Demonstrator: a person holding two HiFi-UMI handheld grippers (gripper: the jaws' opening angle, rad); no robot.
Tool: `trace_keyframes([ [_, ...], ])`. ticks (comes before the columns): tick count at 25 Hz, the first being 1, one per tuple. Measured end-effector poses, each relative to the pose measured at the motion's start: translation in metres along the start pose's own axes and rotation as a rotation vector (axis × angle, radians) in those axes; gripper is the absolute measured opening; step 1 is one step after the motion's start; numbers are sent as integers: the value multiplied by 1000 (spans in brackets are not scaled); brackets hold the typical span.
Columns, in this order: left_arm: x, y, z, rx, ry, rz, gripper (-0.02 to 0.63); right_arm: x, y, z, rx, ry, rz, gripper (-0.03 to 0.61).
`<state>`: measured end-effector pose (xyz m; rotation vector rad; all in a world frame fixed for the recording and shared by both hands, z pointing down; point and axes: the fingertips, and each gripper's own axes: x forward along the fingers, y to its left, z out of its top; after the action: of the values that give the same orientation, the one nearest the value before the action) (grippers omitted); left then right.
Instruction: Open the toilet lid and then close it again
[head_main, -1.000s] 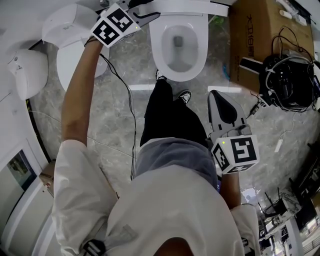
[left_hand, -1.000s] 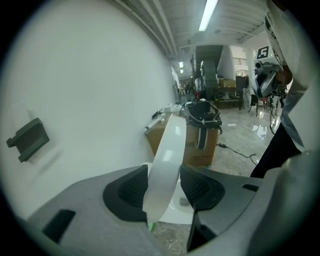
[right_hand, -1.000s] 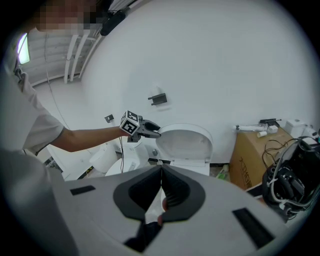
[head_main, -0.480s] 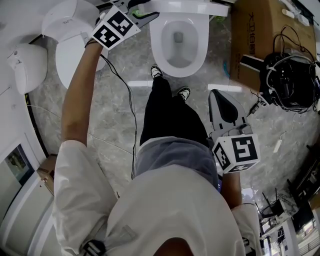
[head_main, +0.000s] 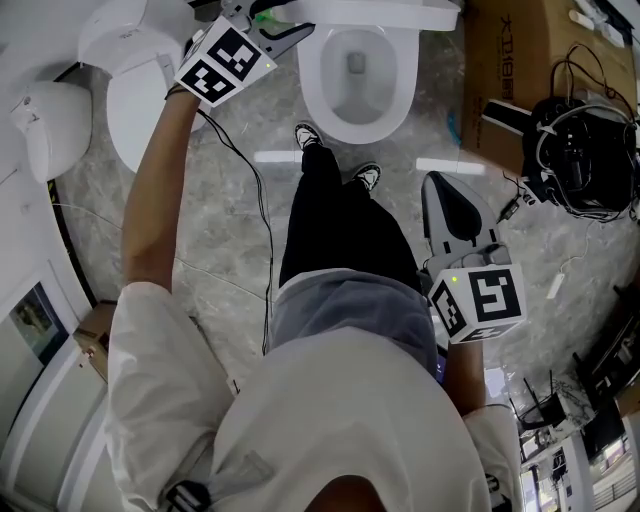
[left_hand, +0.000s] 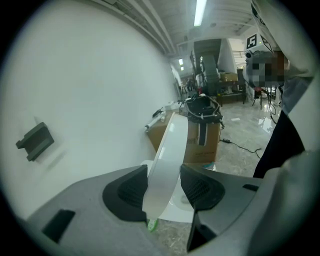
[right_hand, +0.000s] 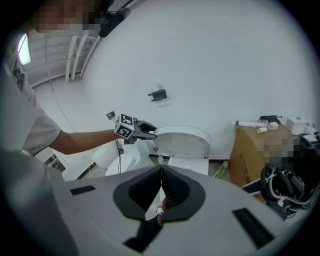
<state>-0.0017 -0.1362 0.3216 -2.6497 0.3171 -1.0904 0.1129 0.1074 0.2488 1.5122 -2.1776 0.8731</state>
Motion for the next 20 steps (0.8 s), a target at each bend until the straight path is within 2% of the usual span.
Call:
trace_keyframes([
  [20, 1, -30, -9, -4, -23, 56, 195, 8, -27, -16, -22, 29, -29, 11],
])
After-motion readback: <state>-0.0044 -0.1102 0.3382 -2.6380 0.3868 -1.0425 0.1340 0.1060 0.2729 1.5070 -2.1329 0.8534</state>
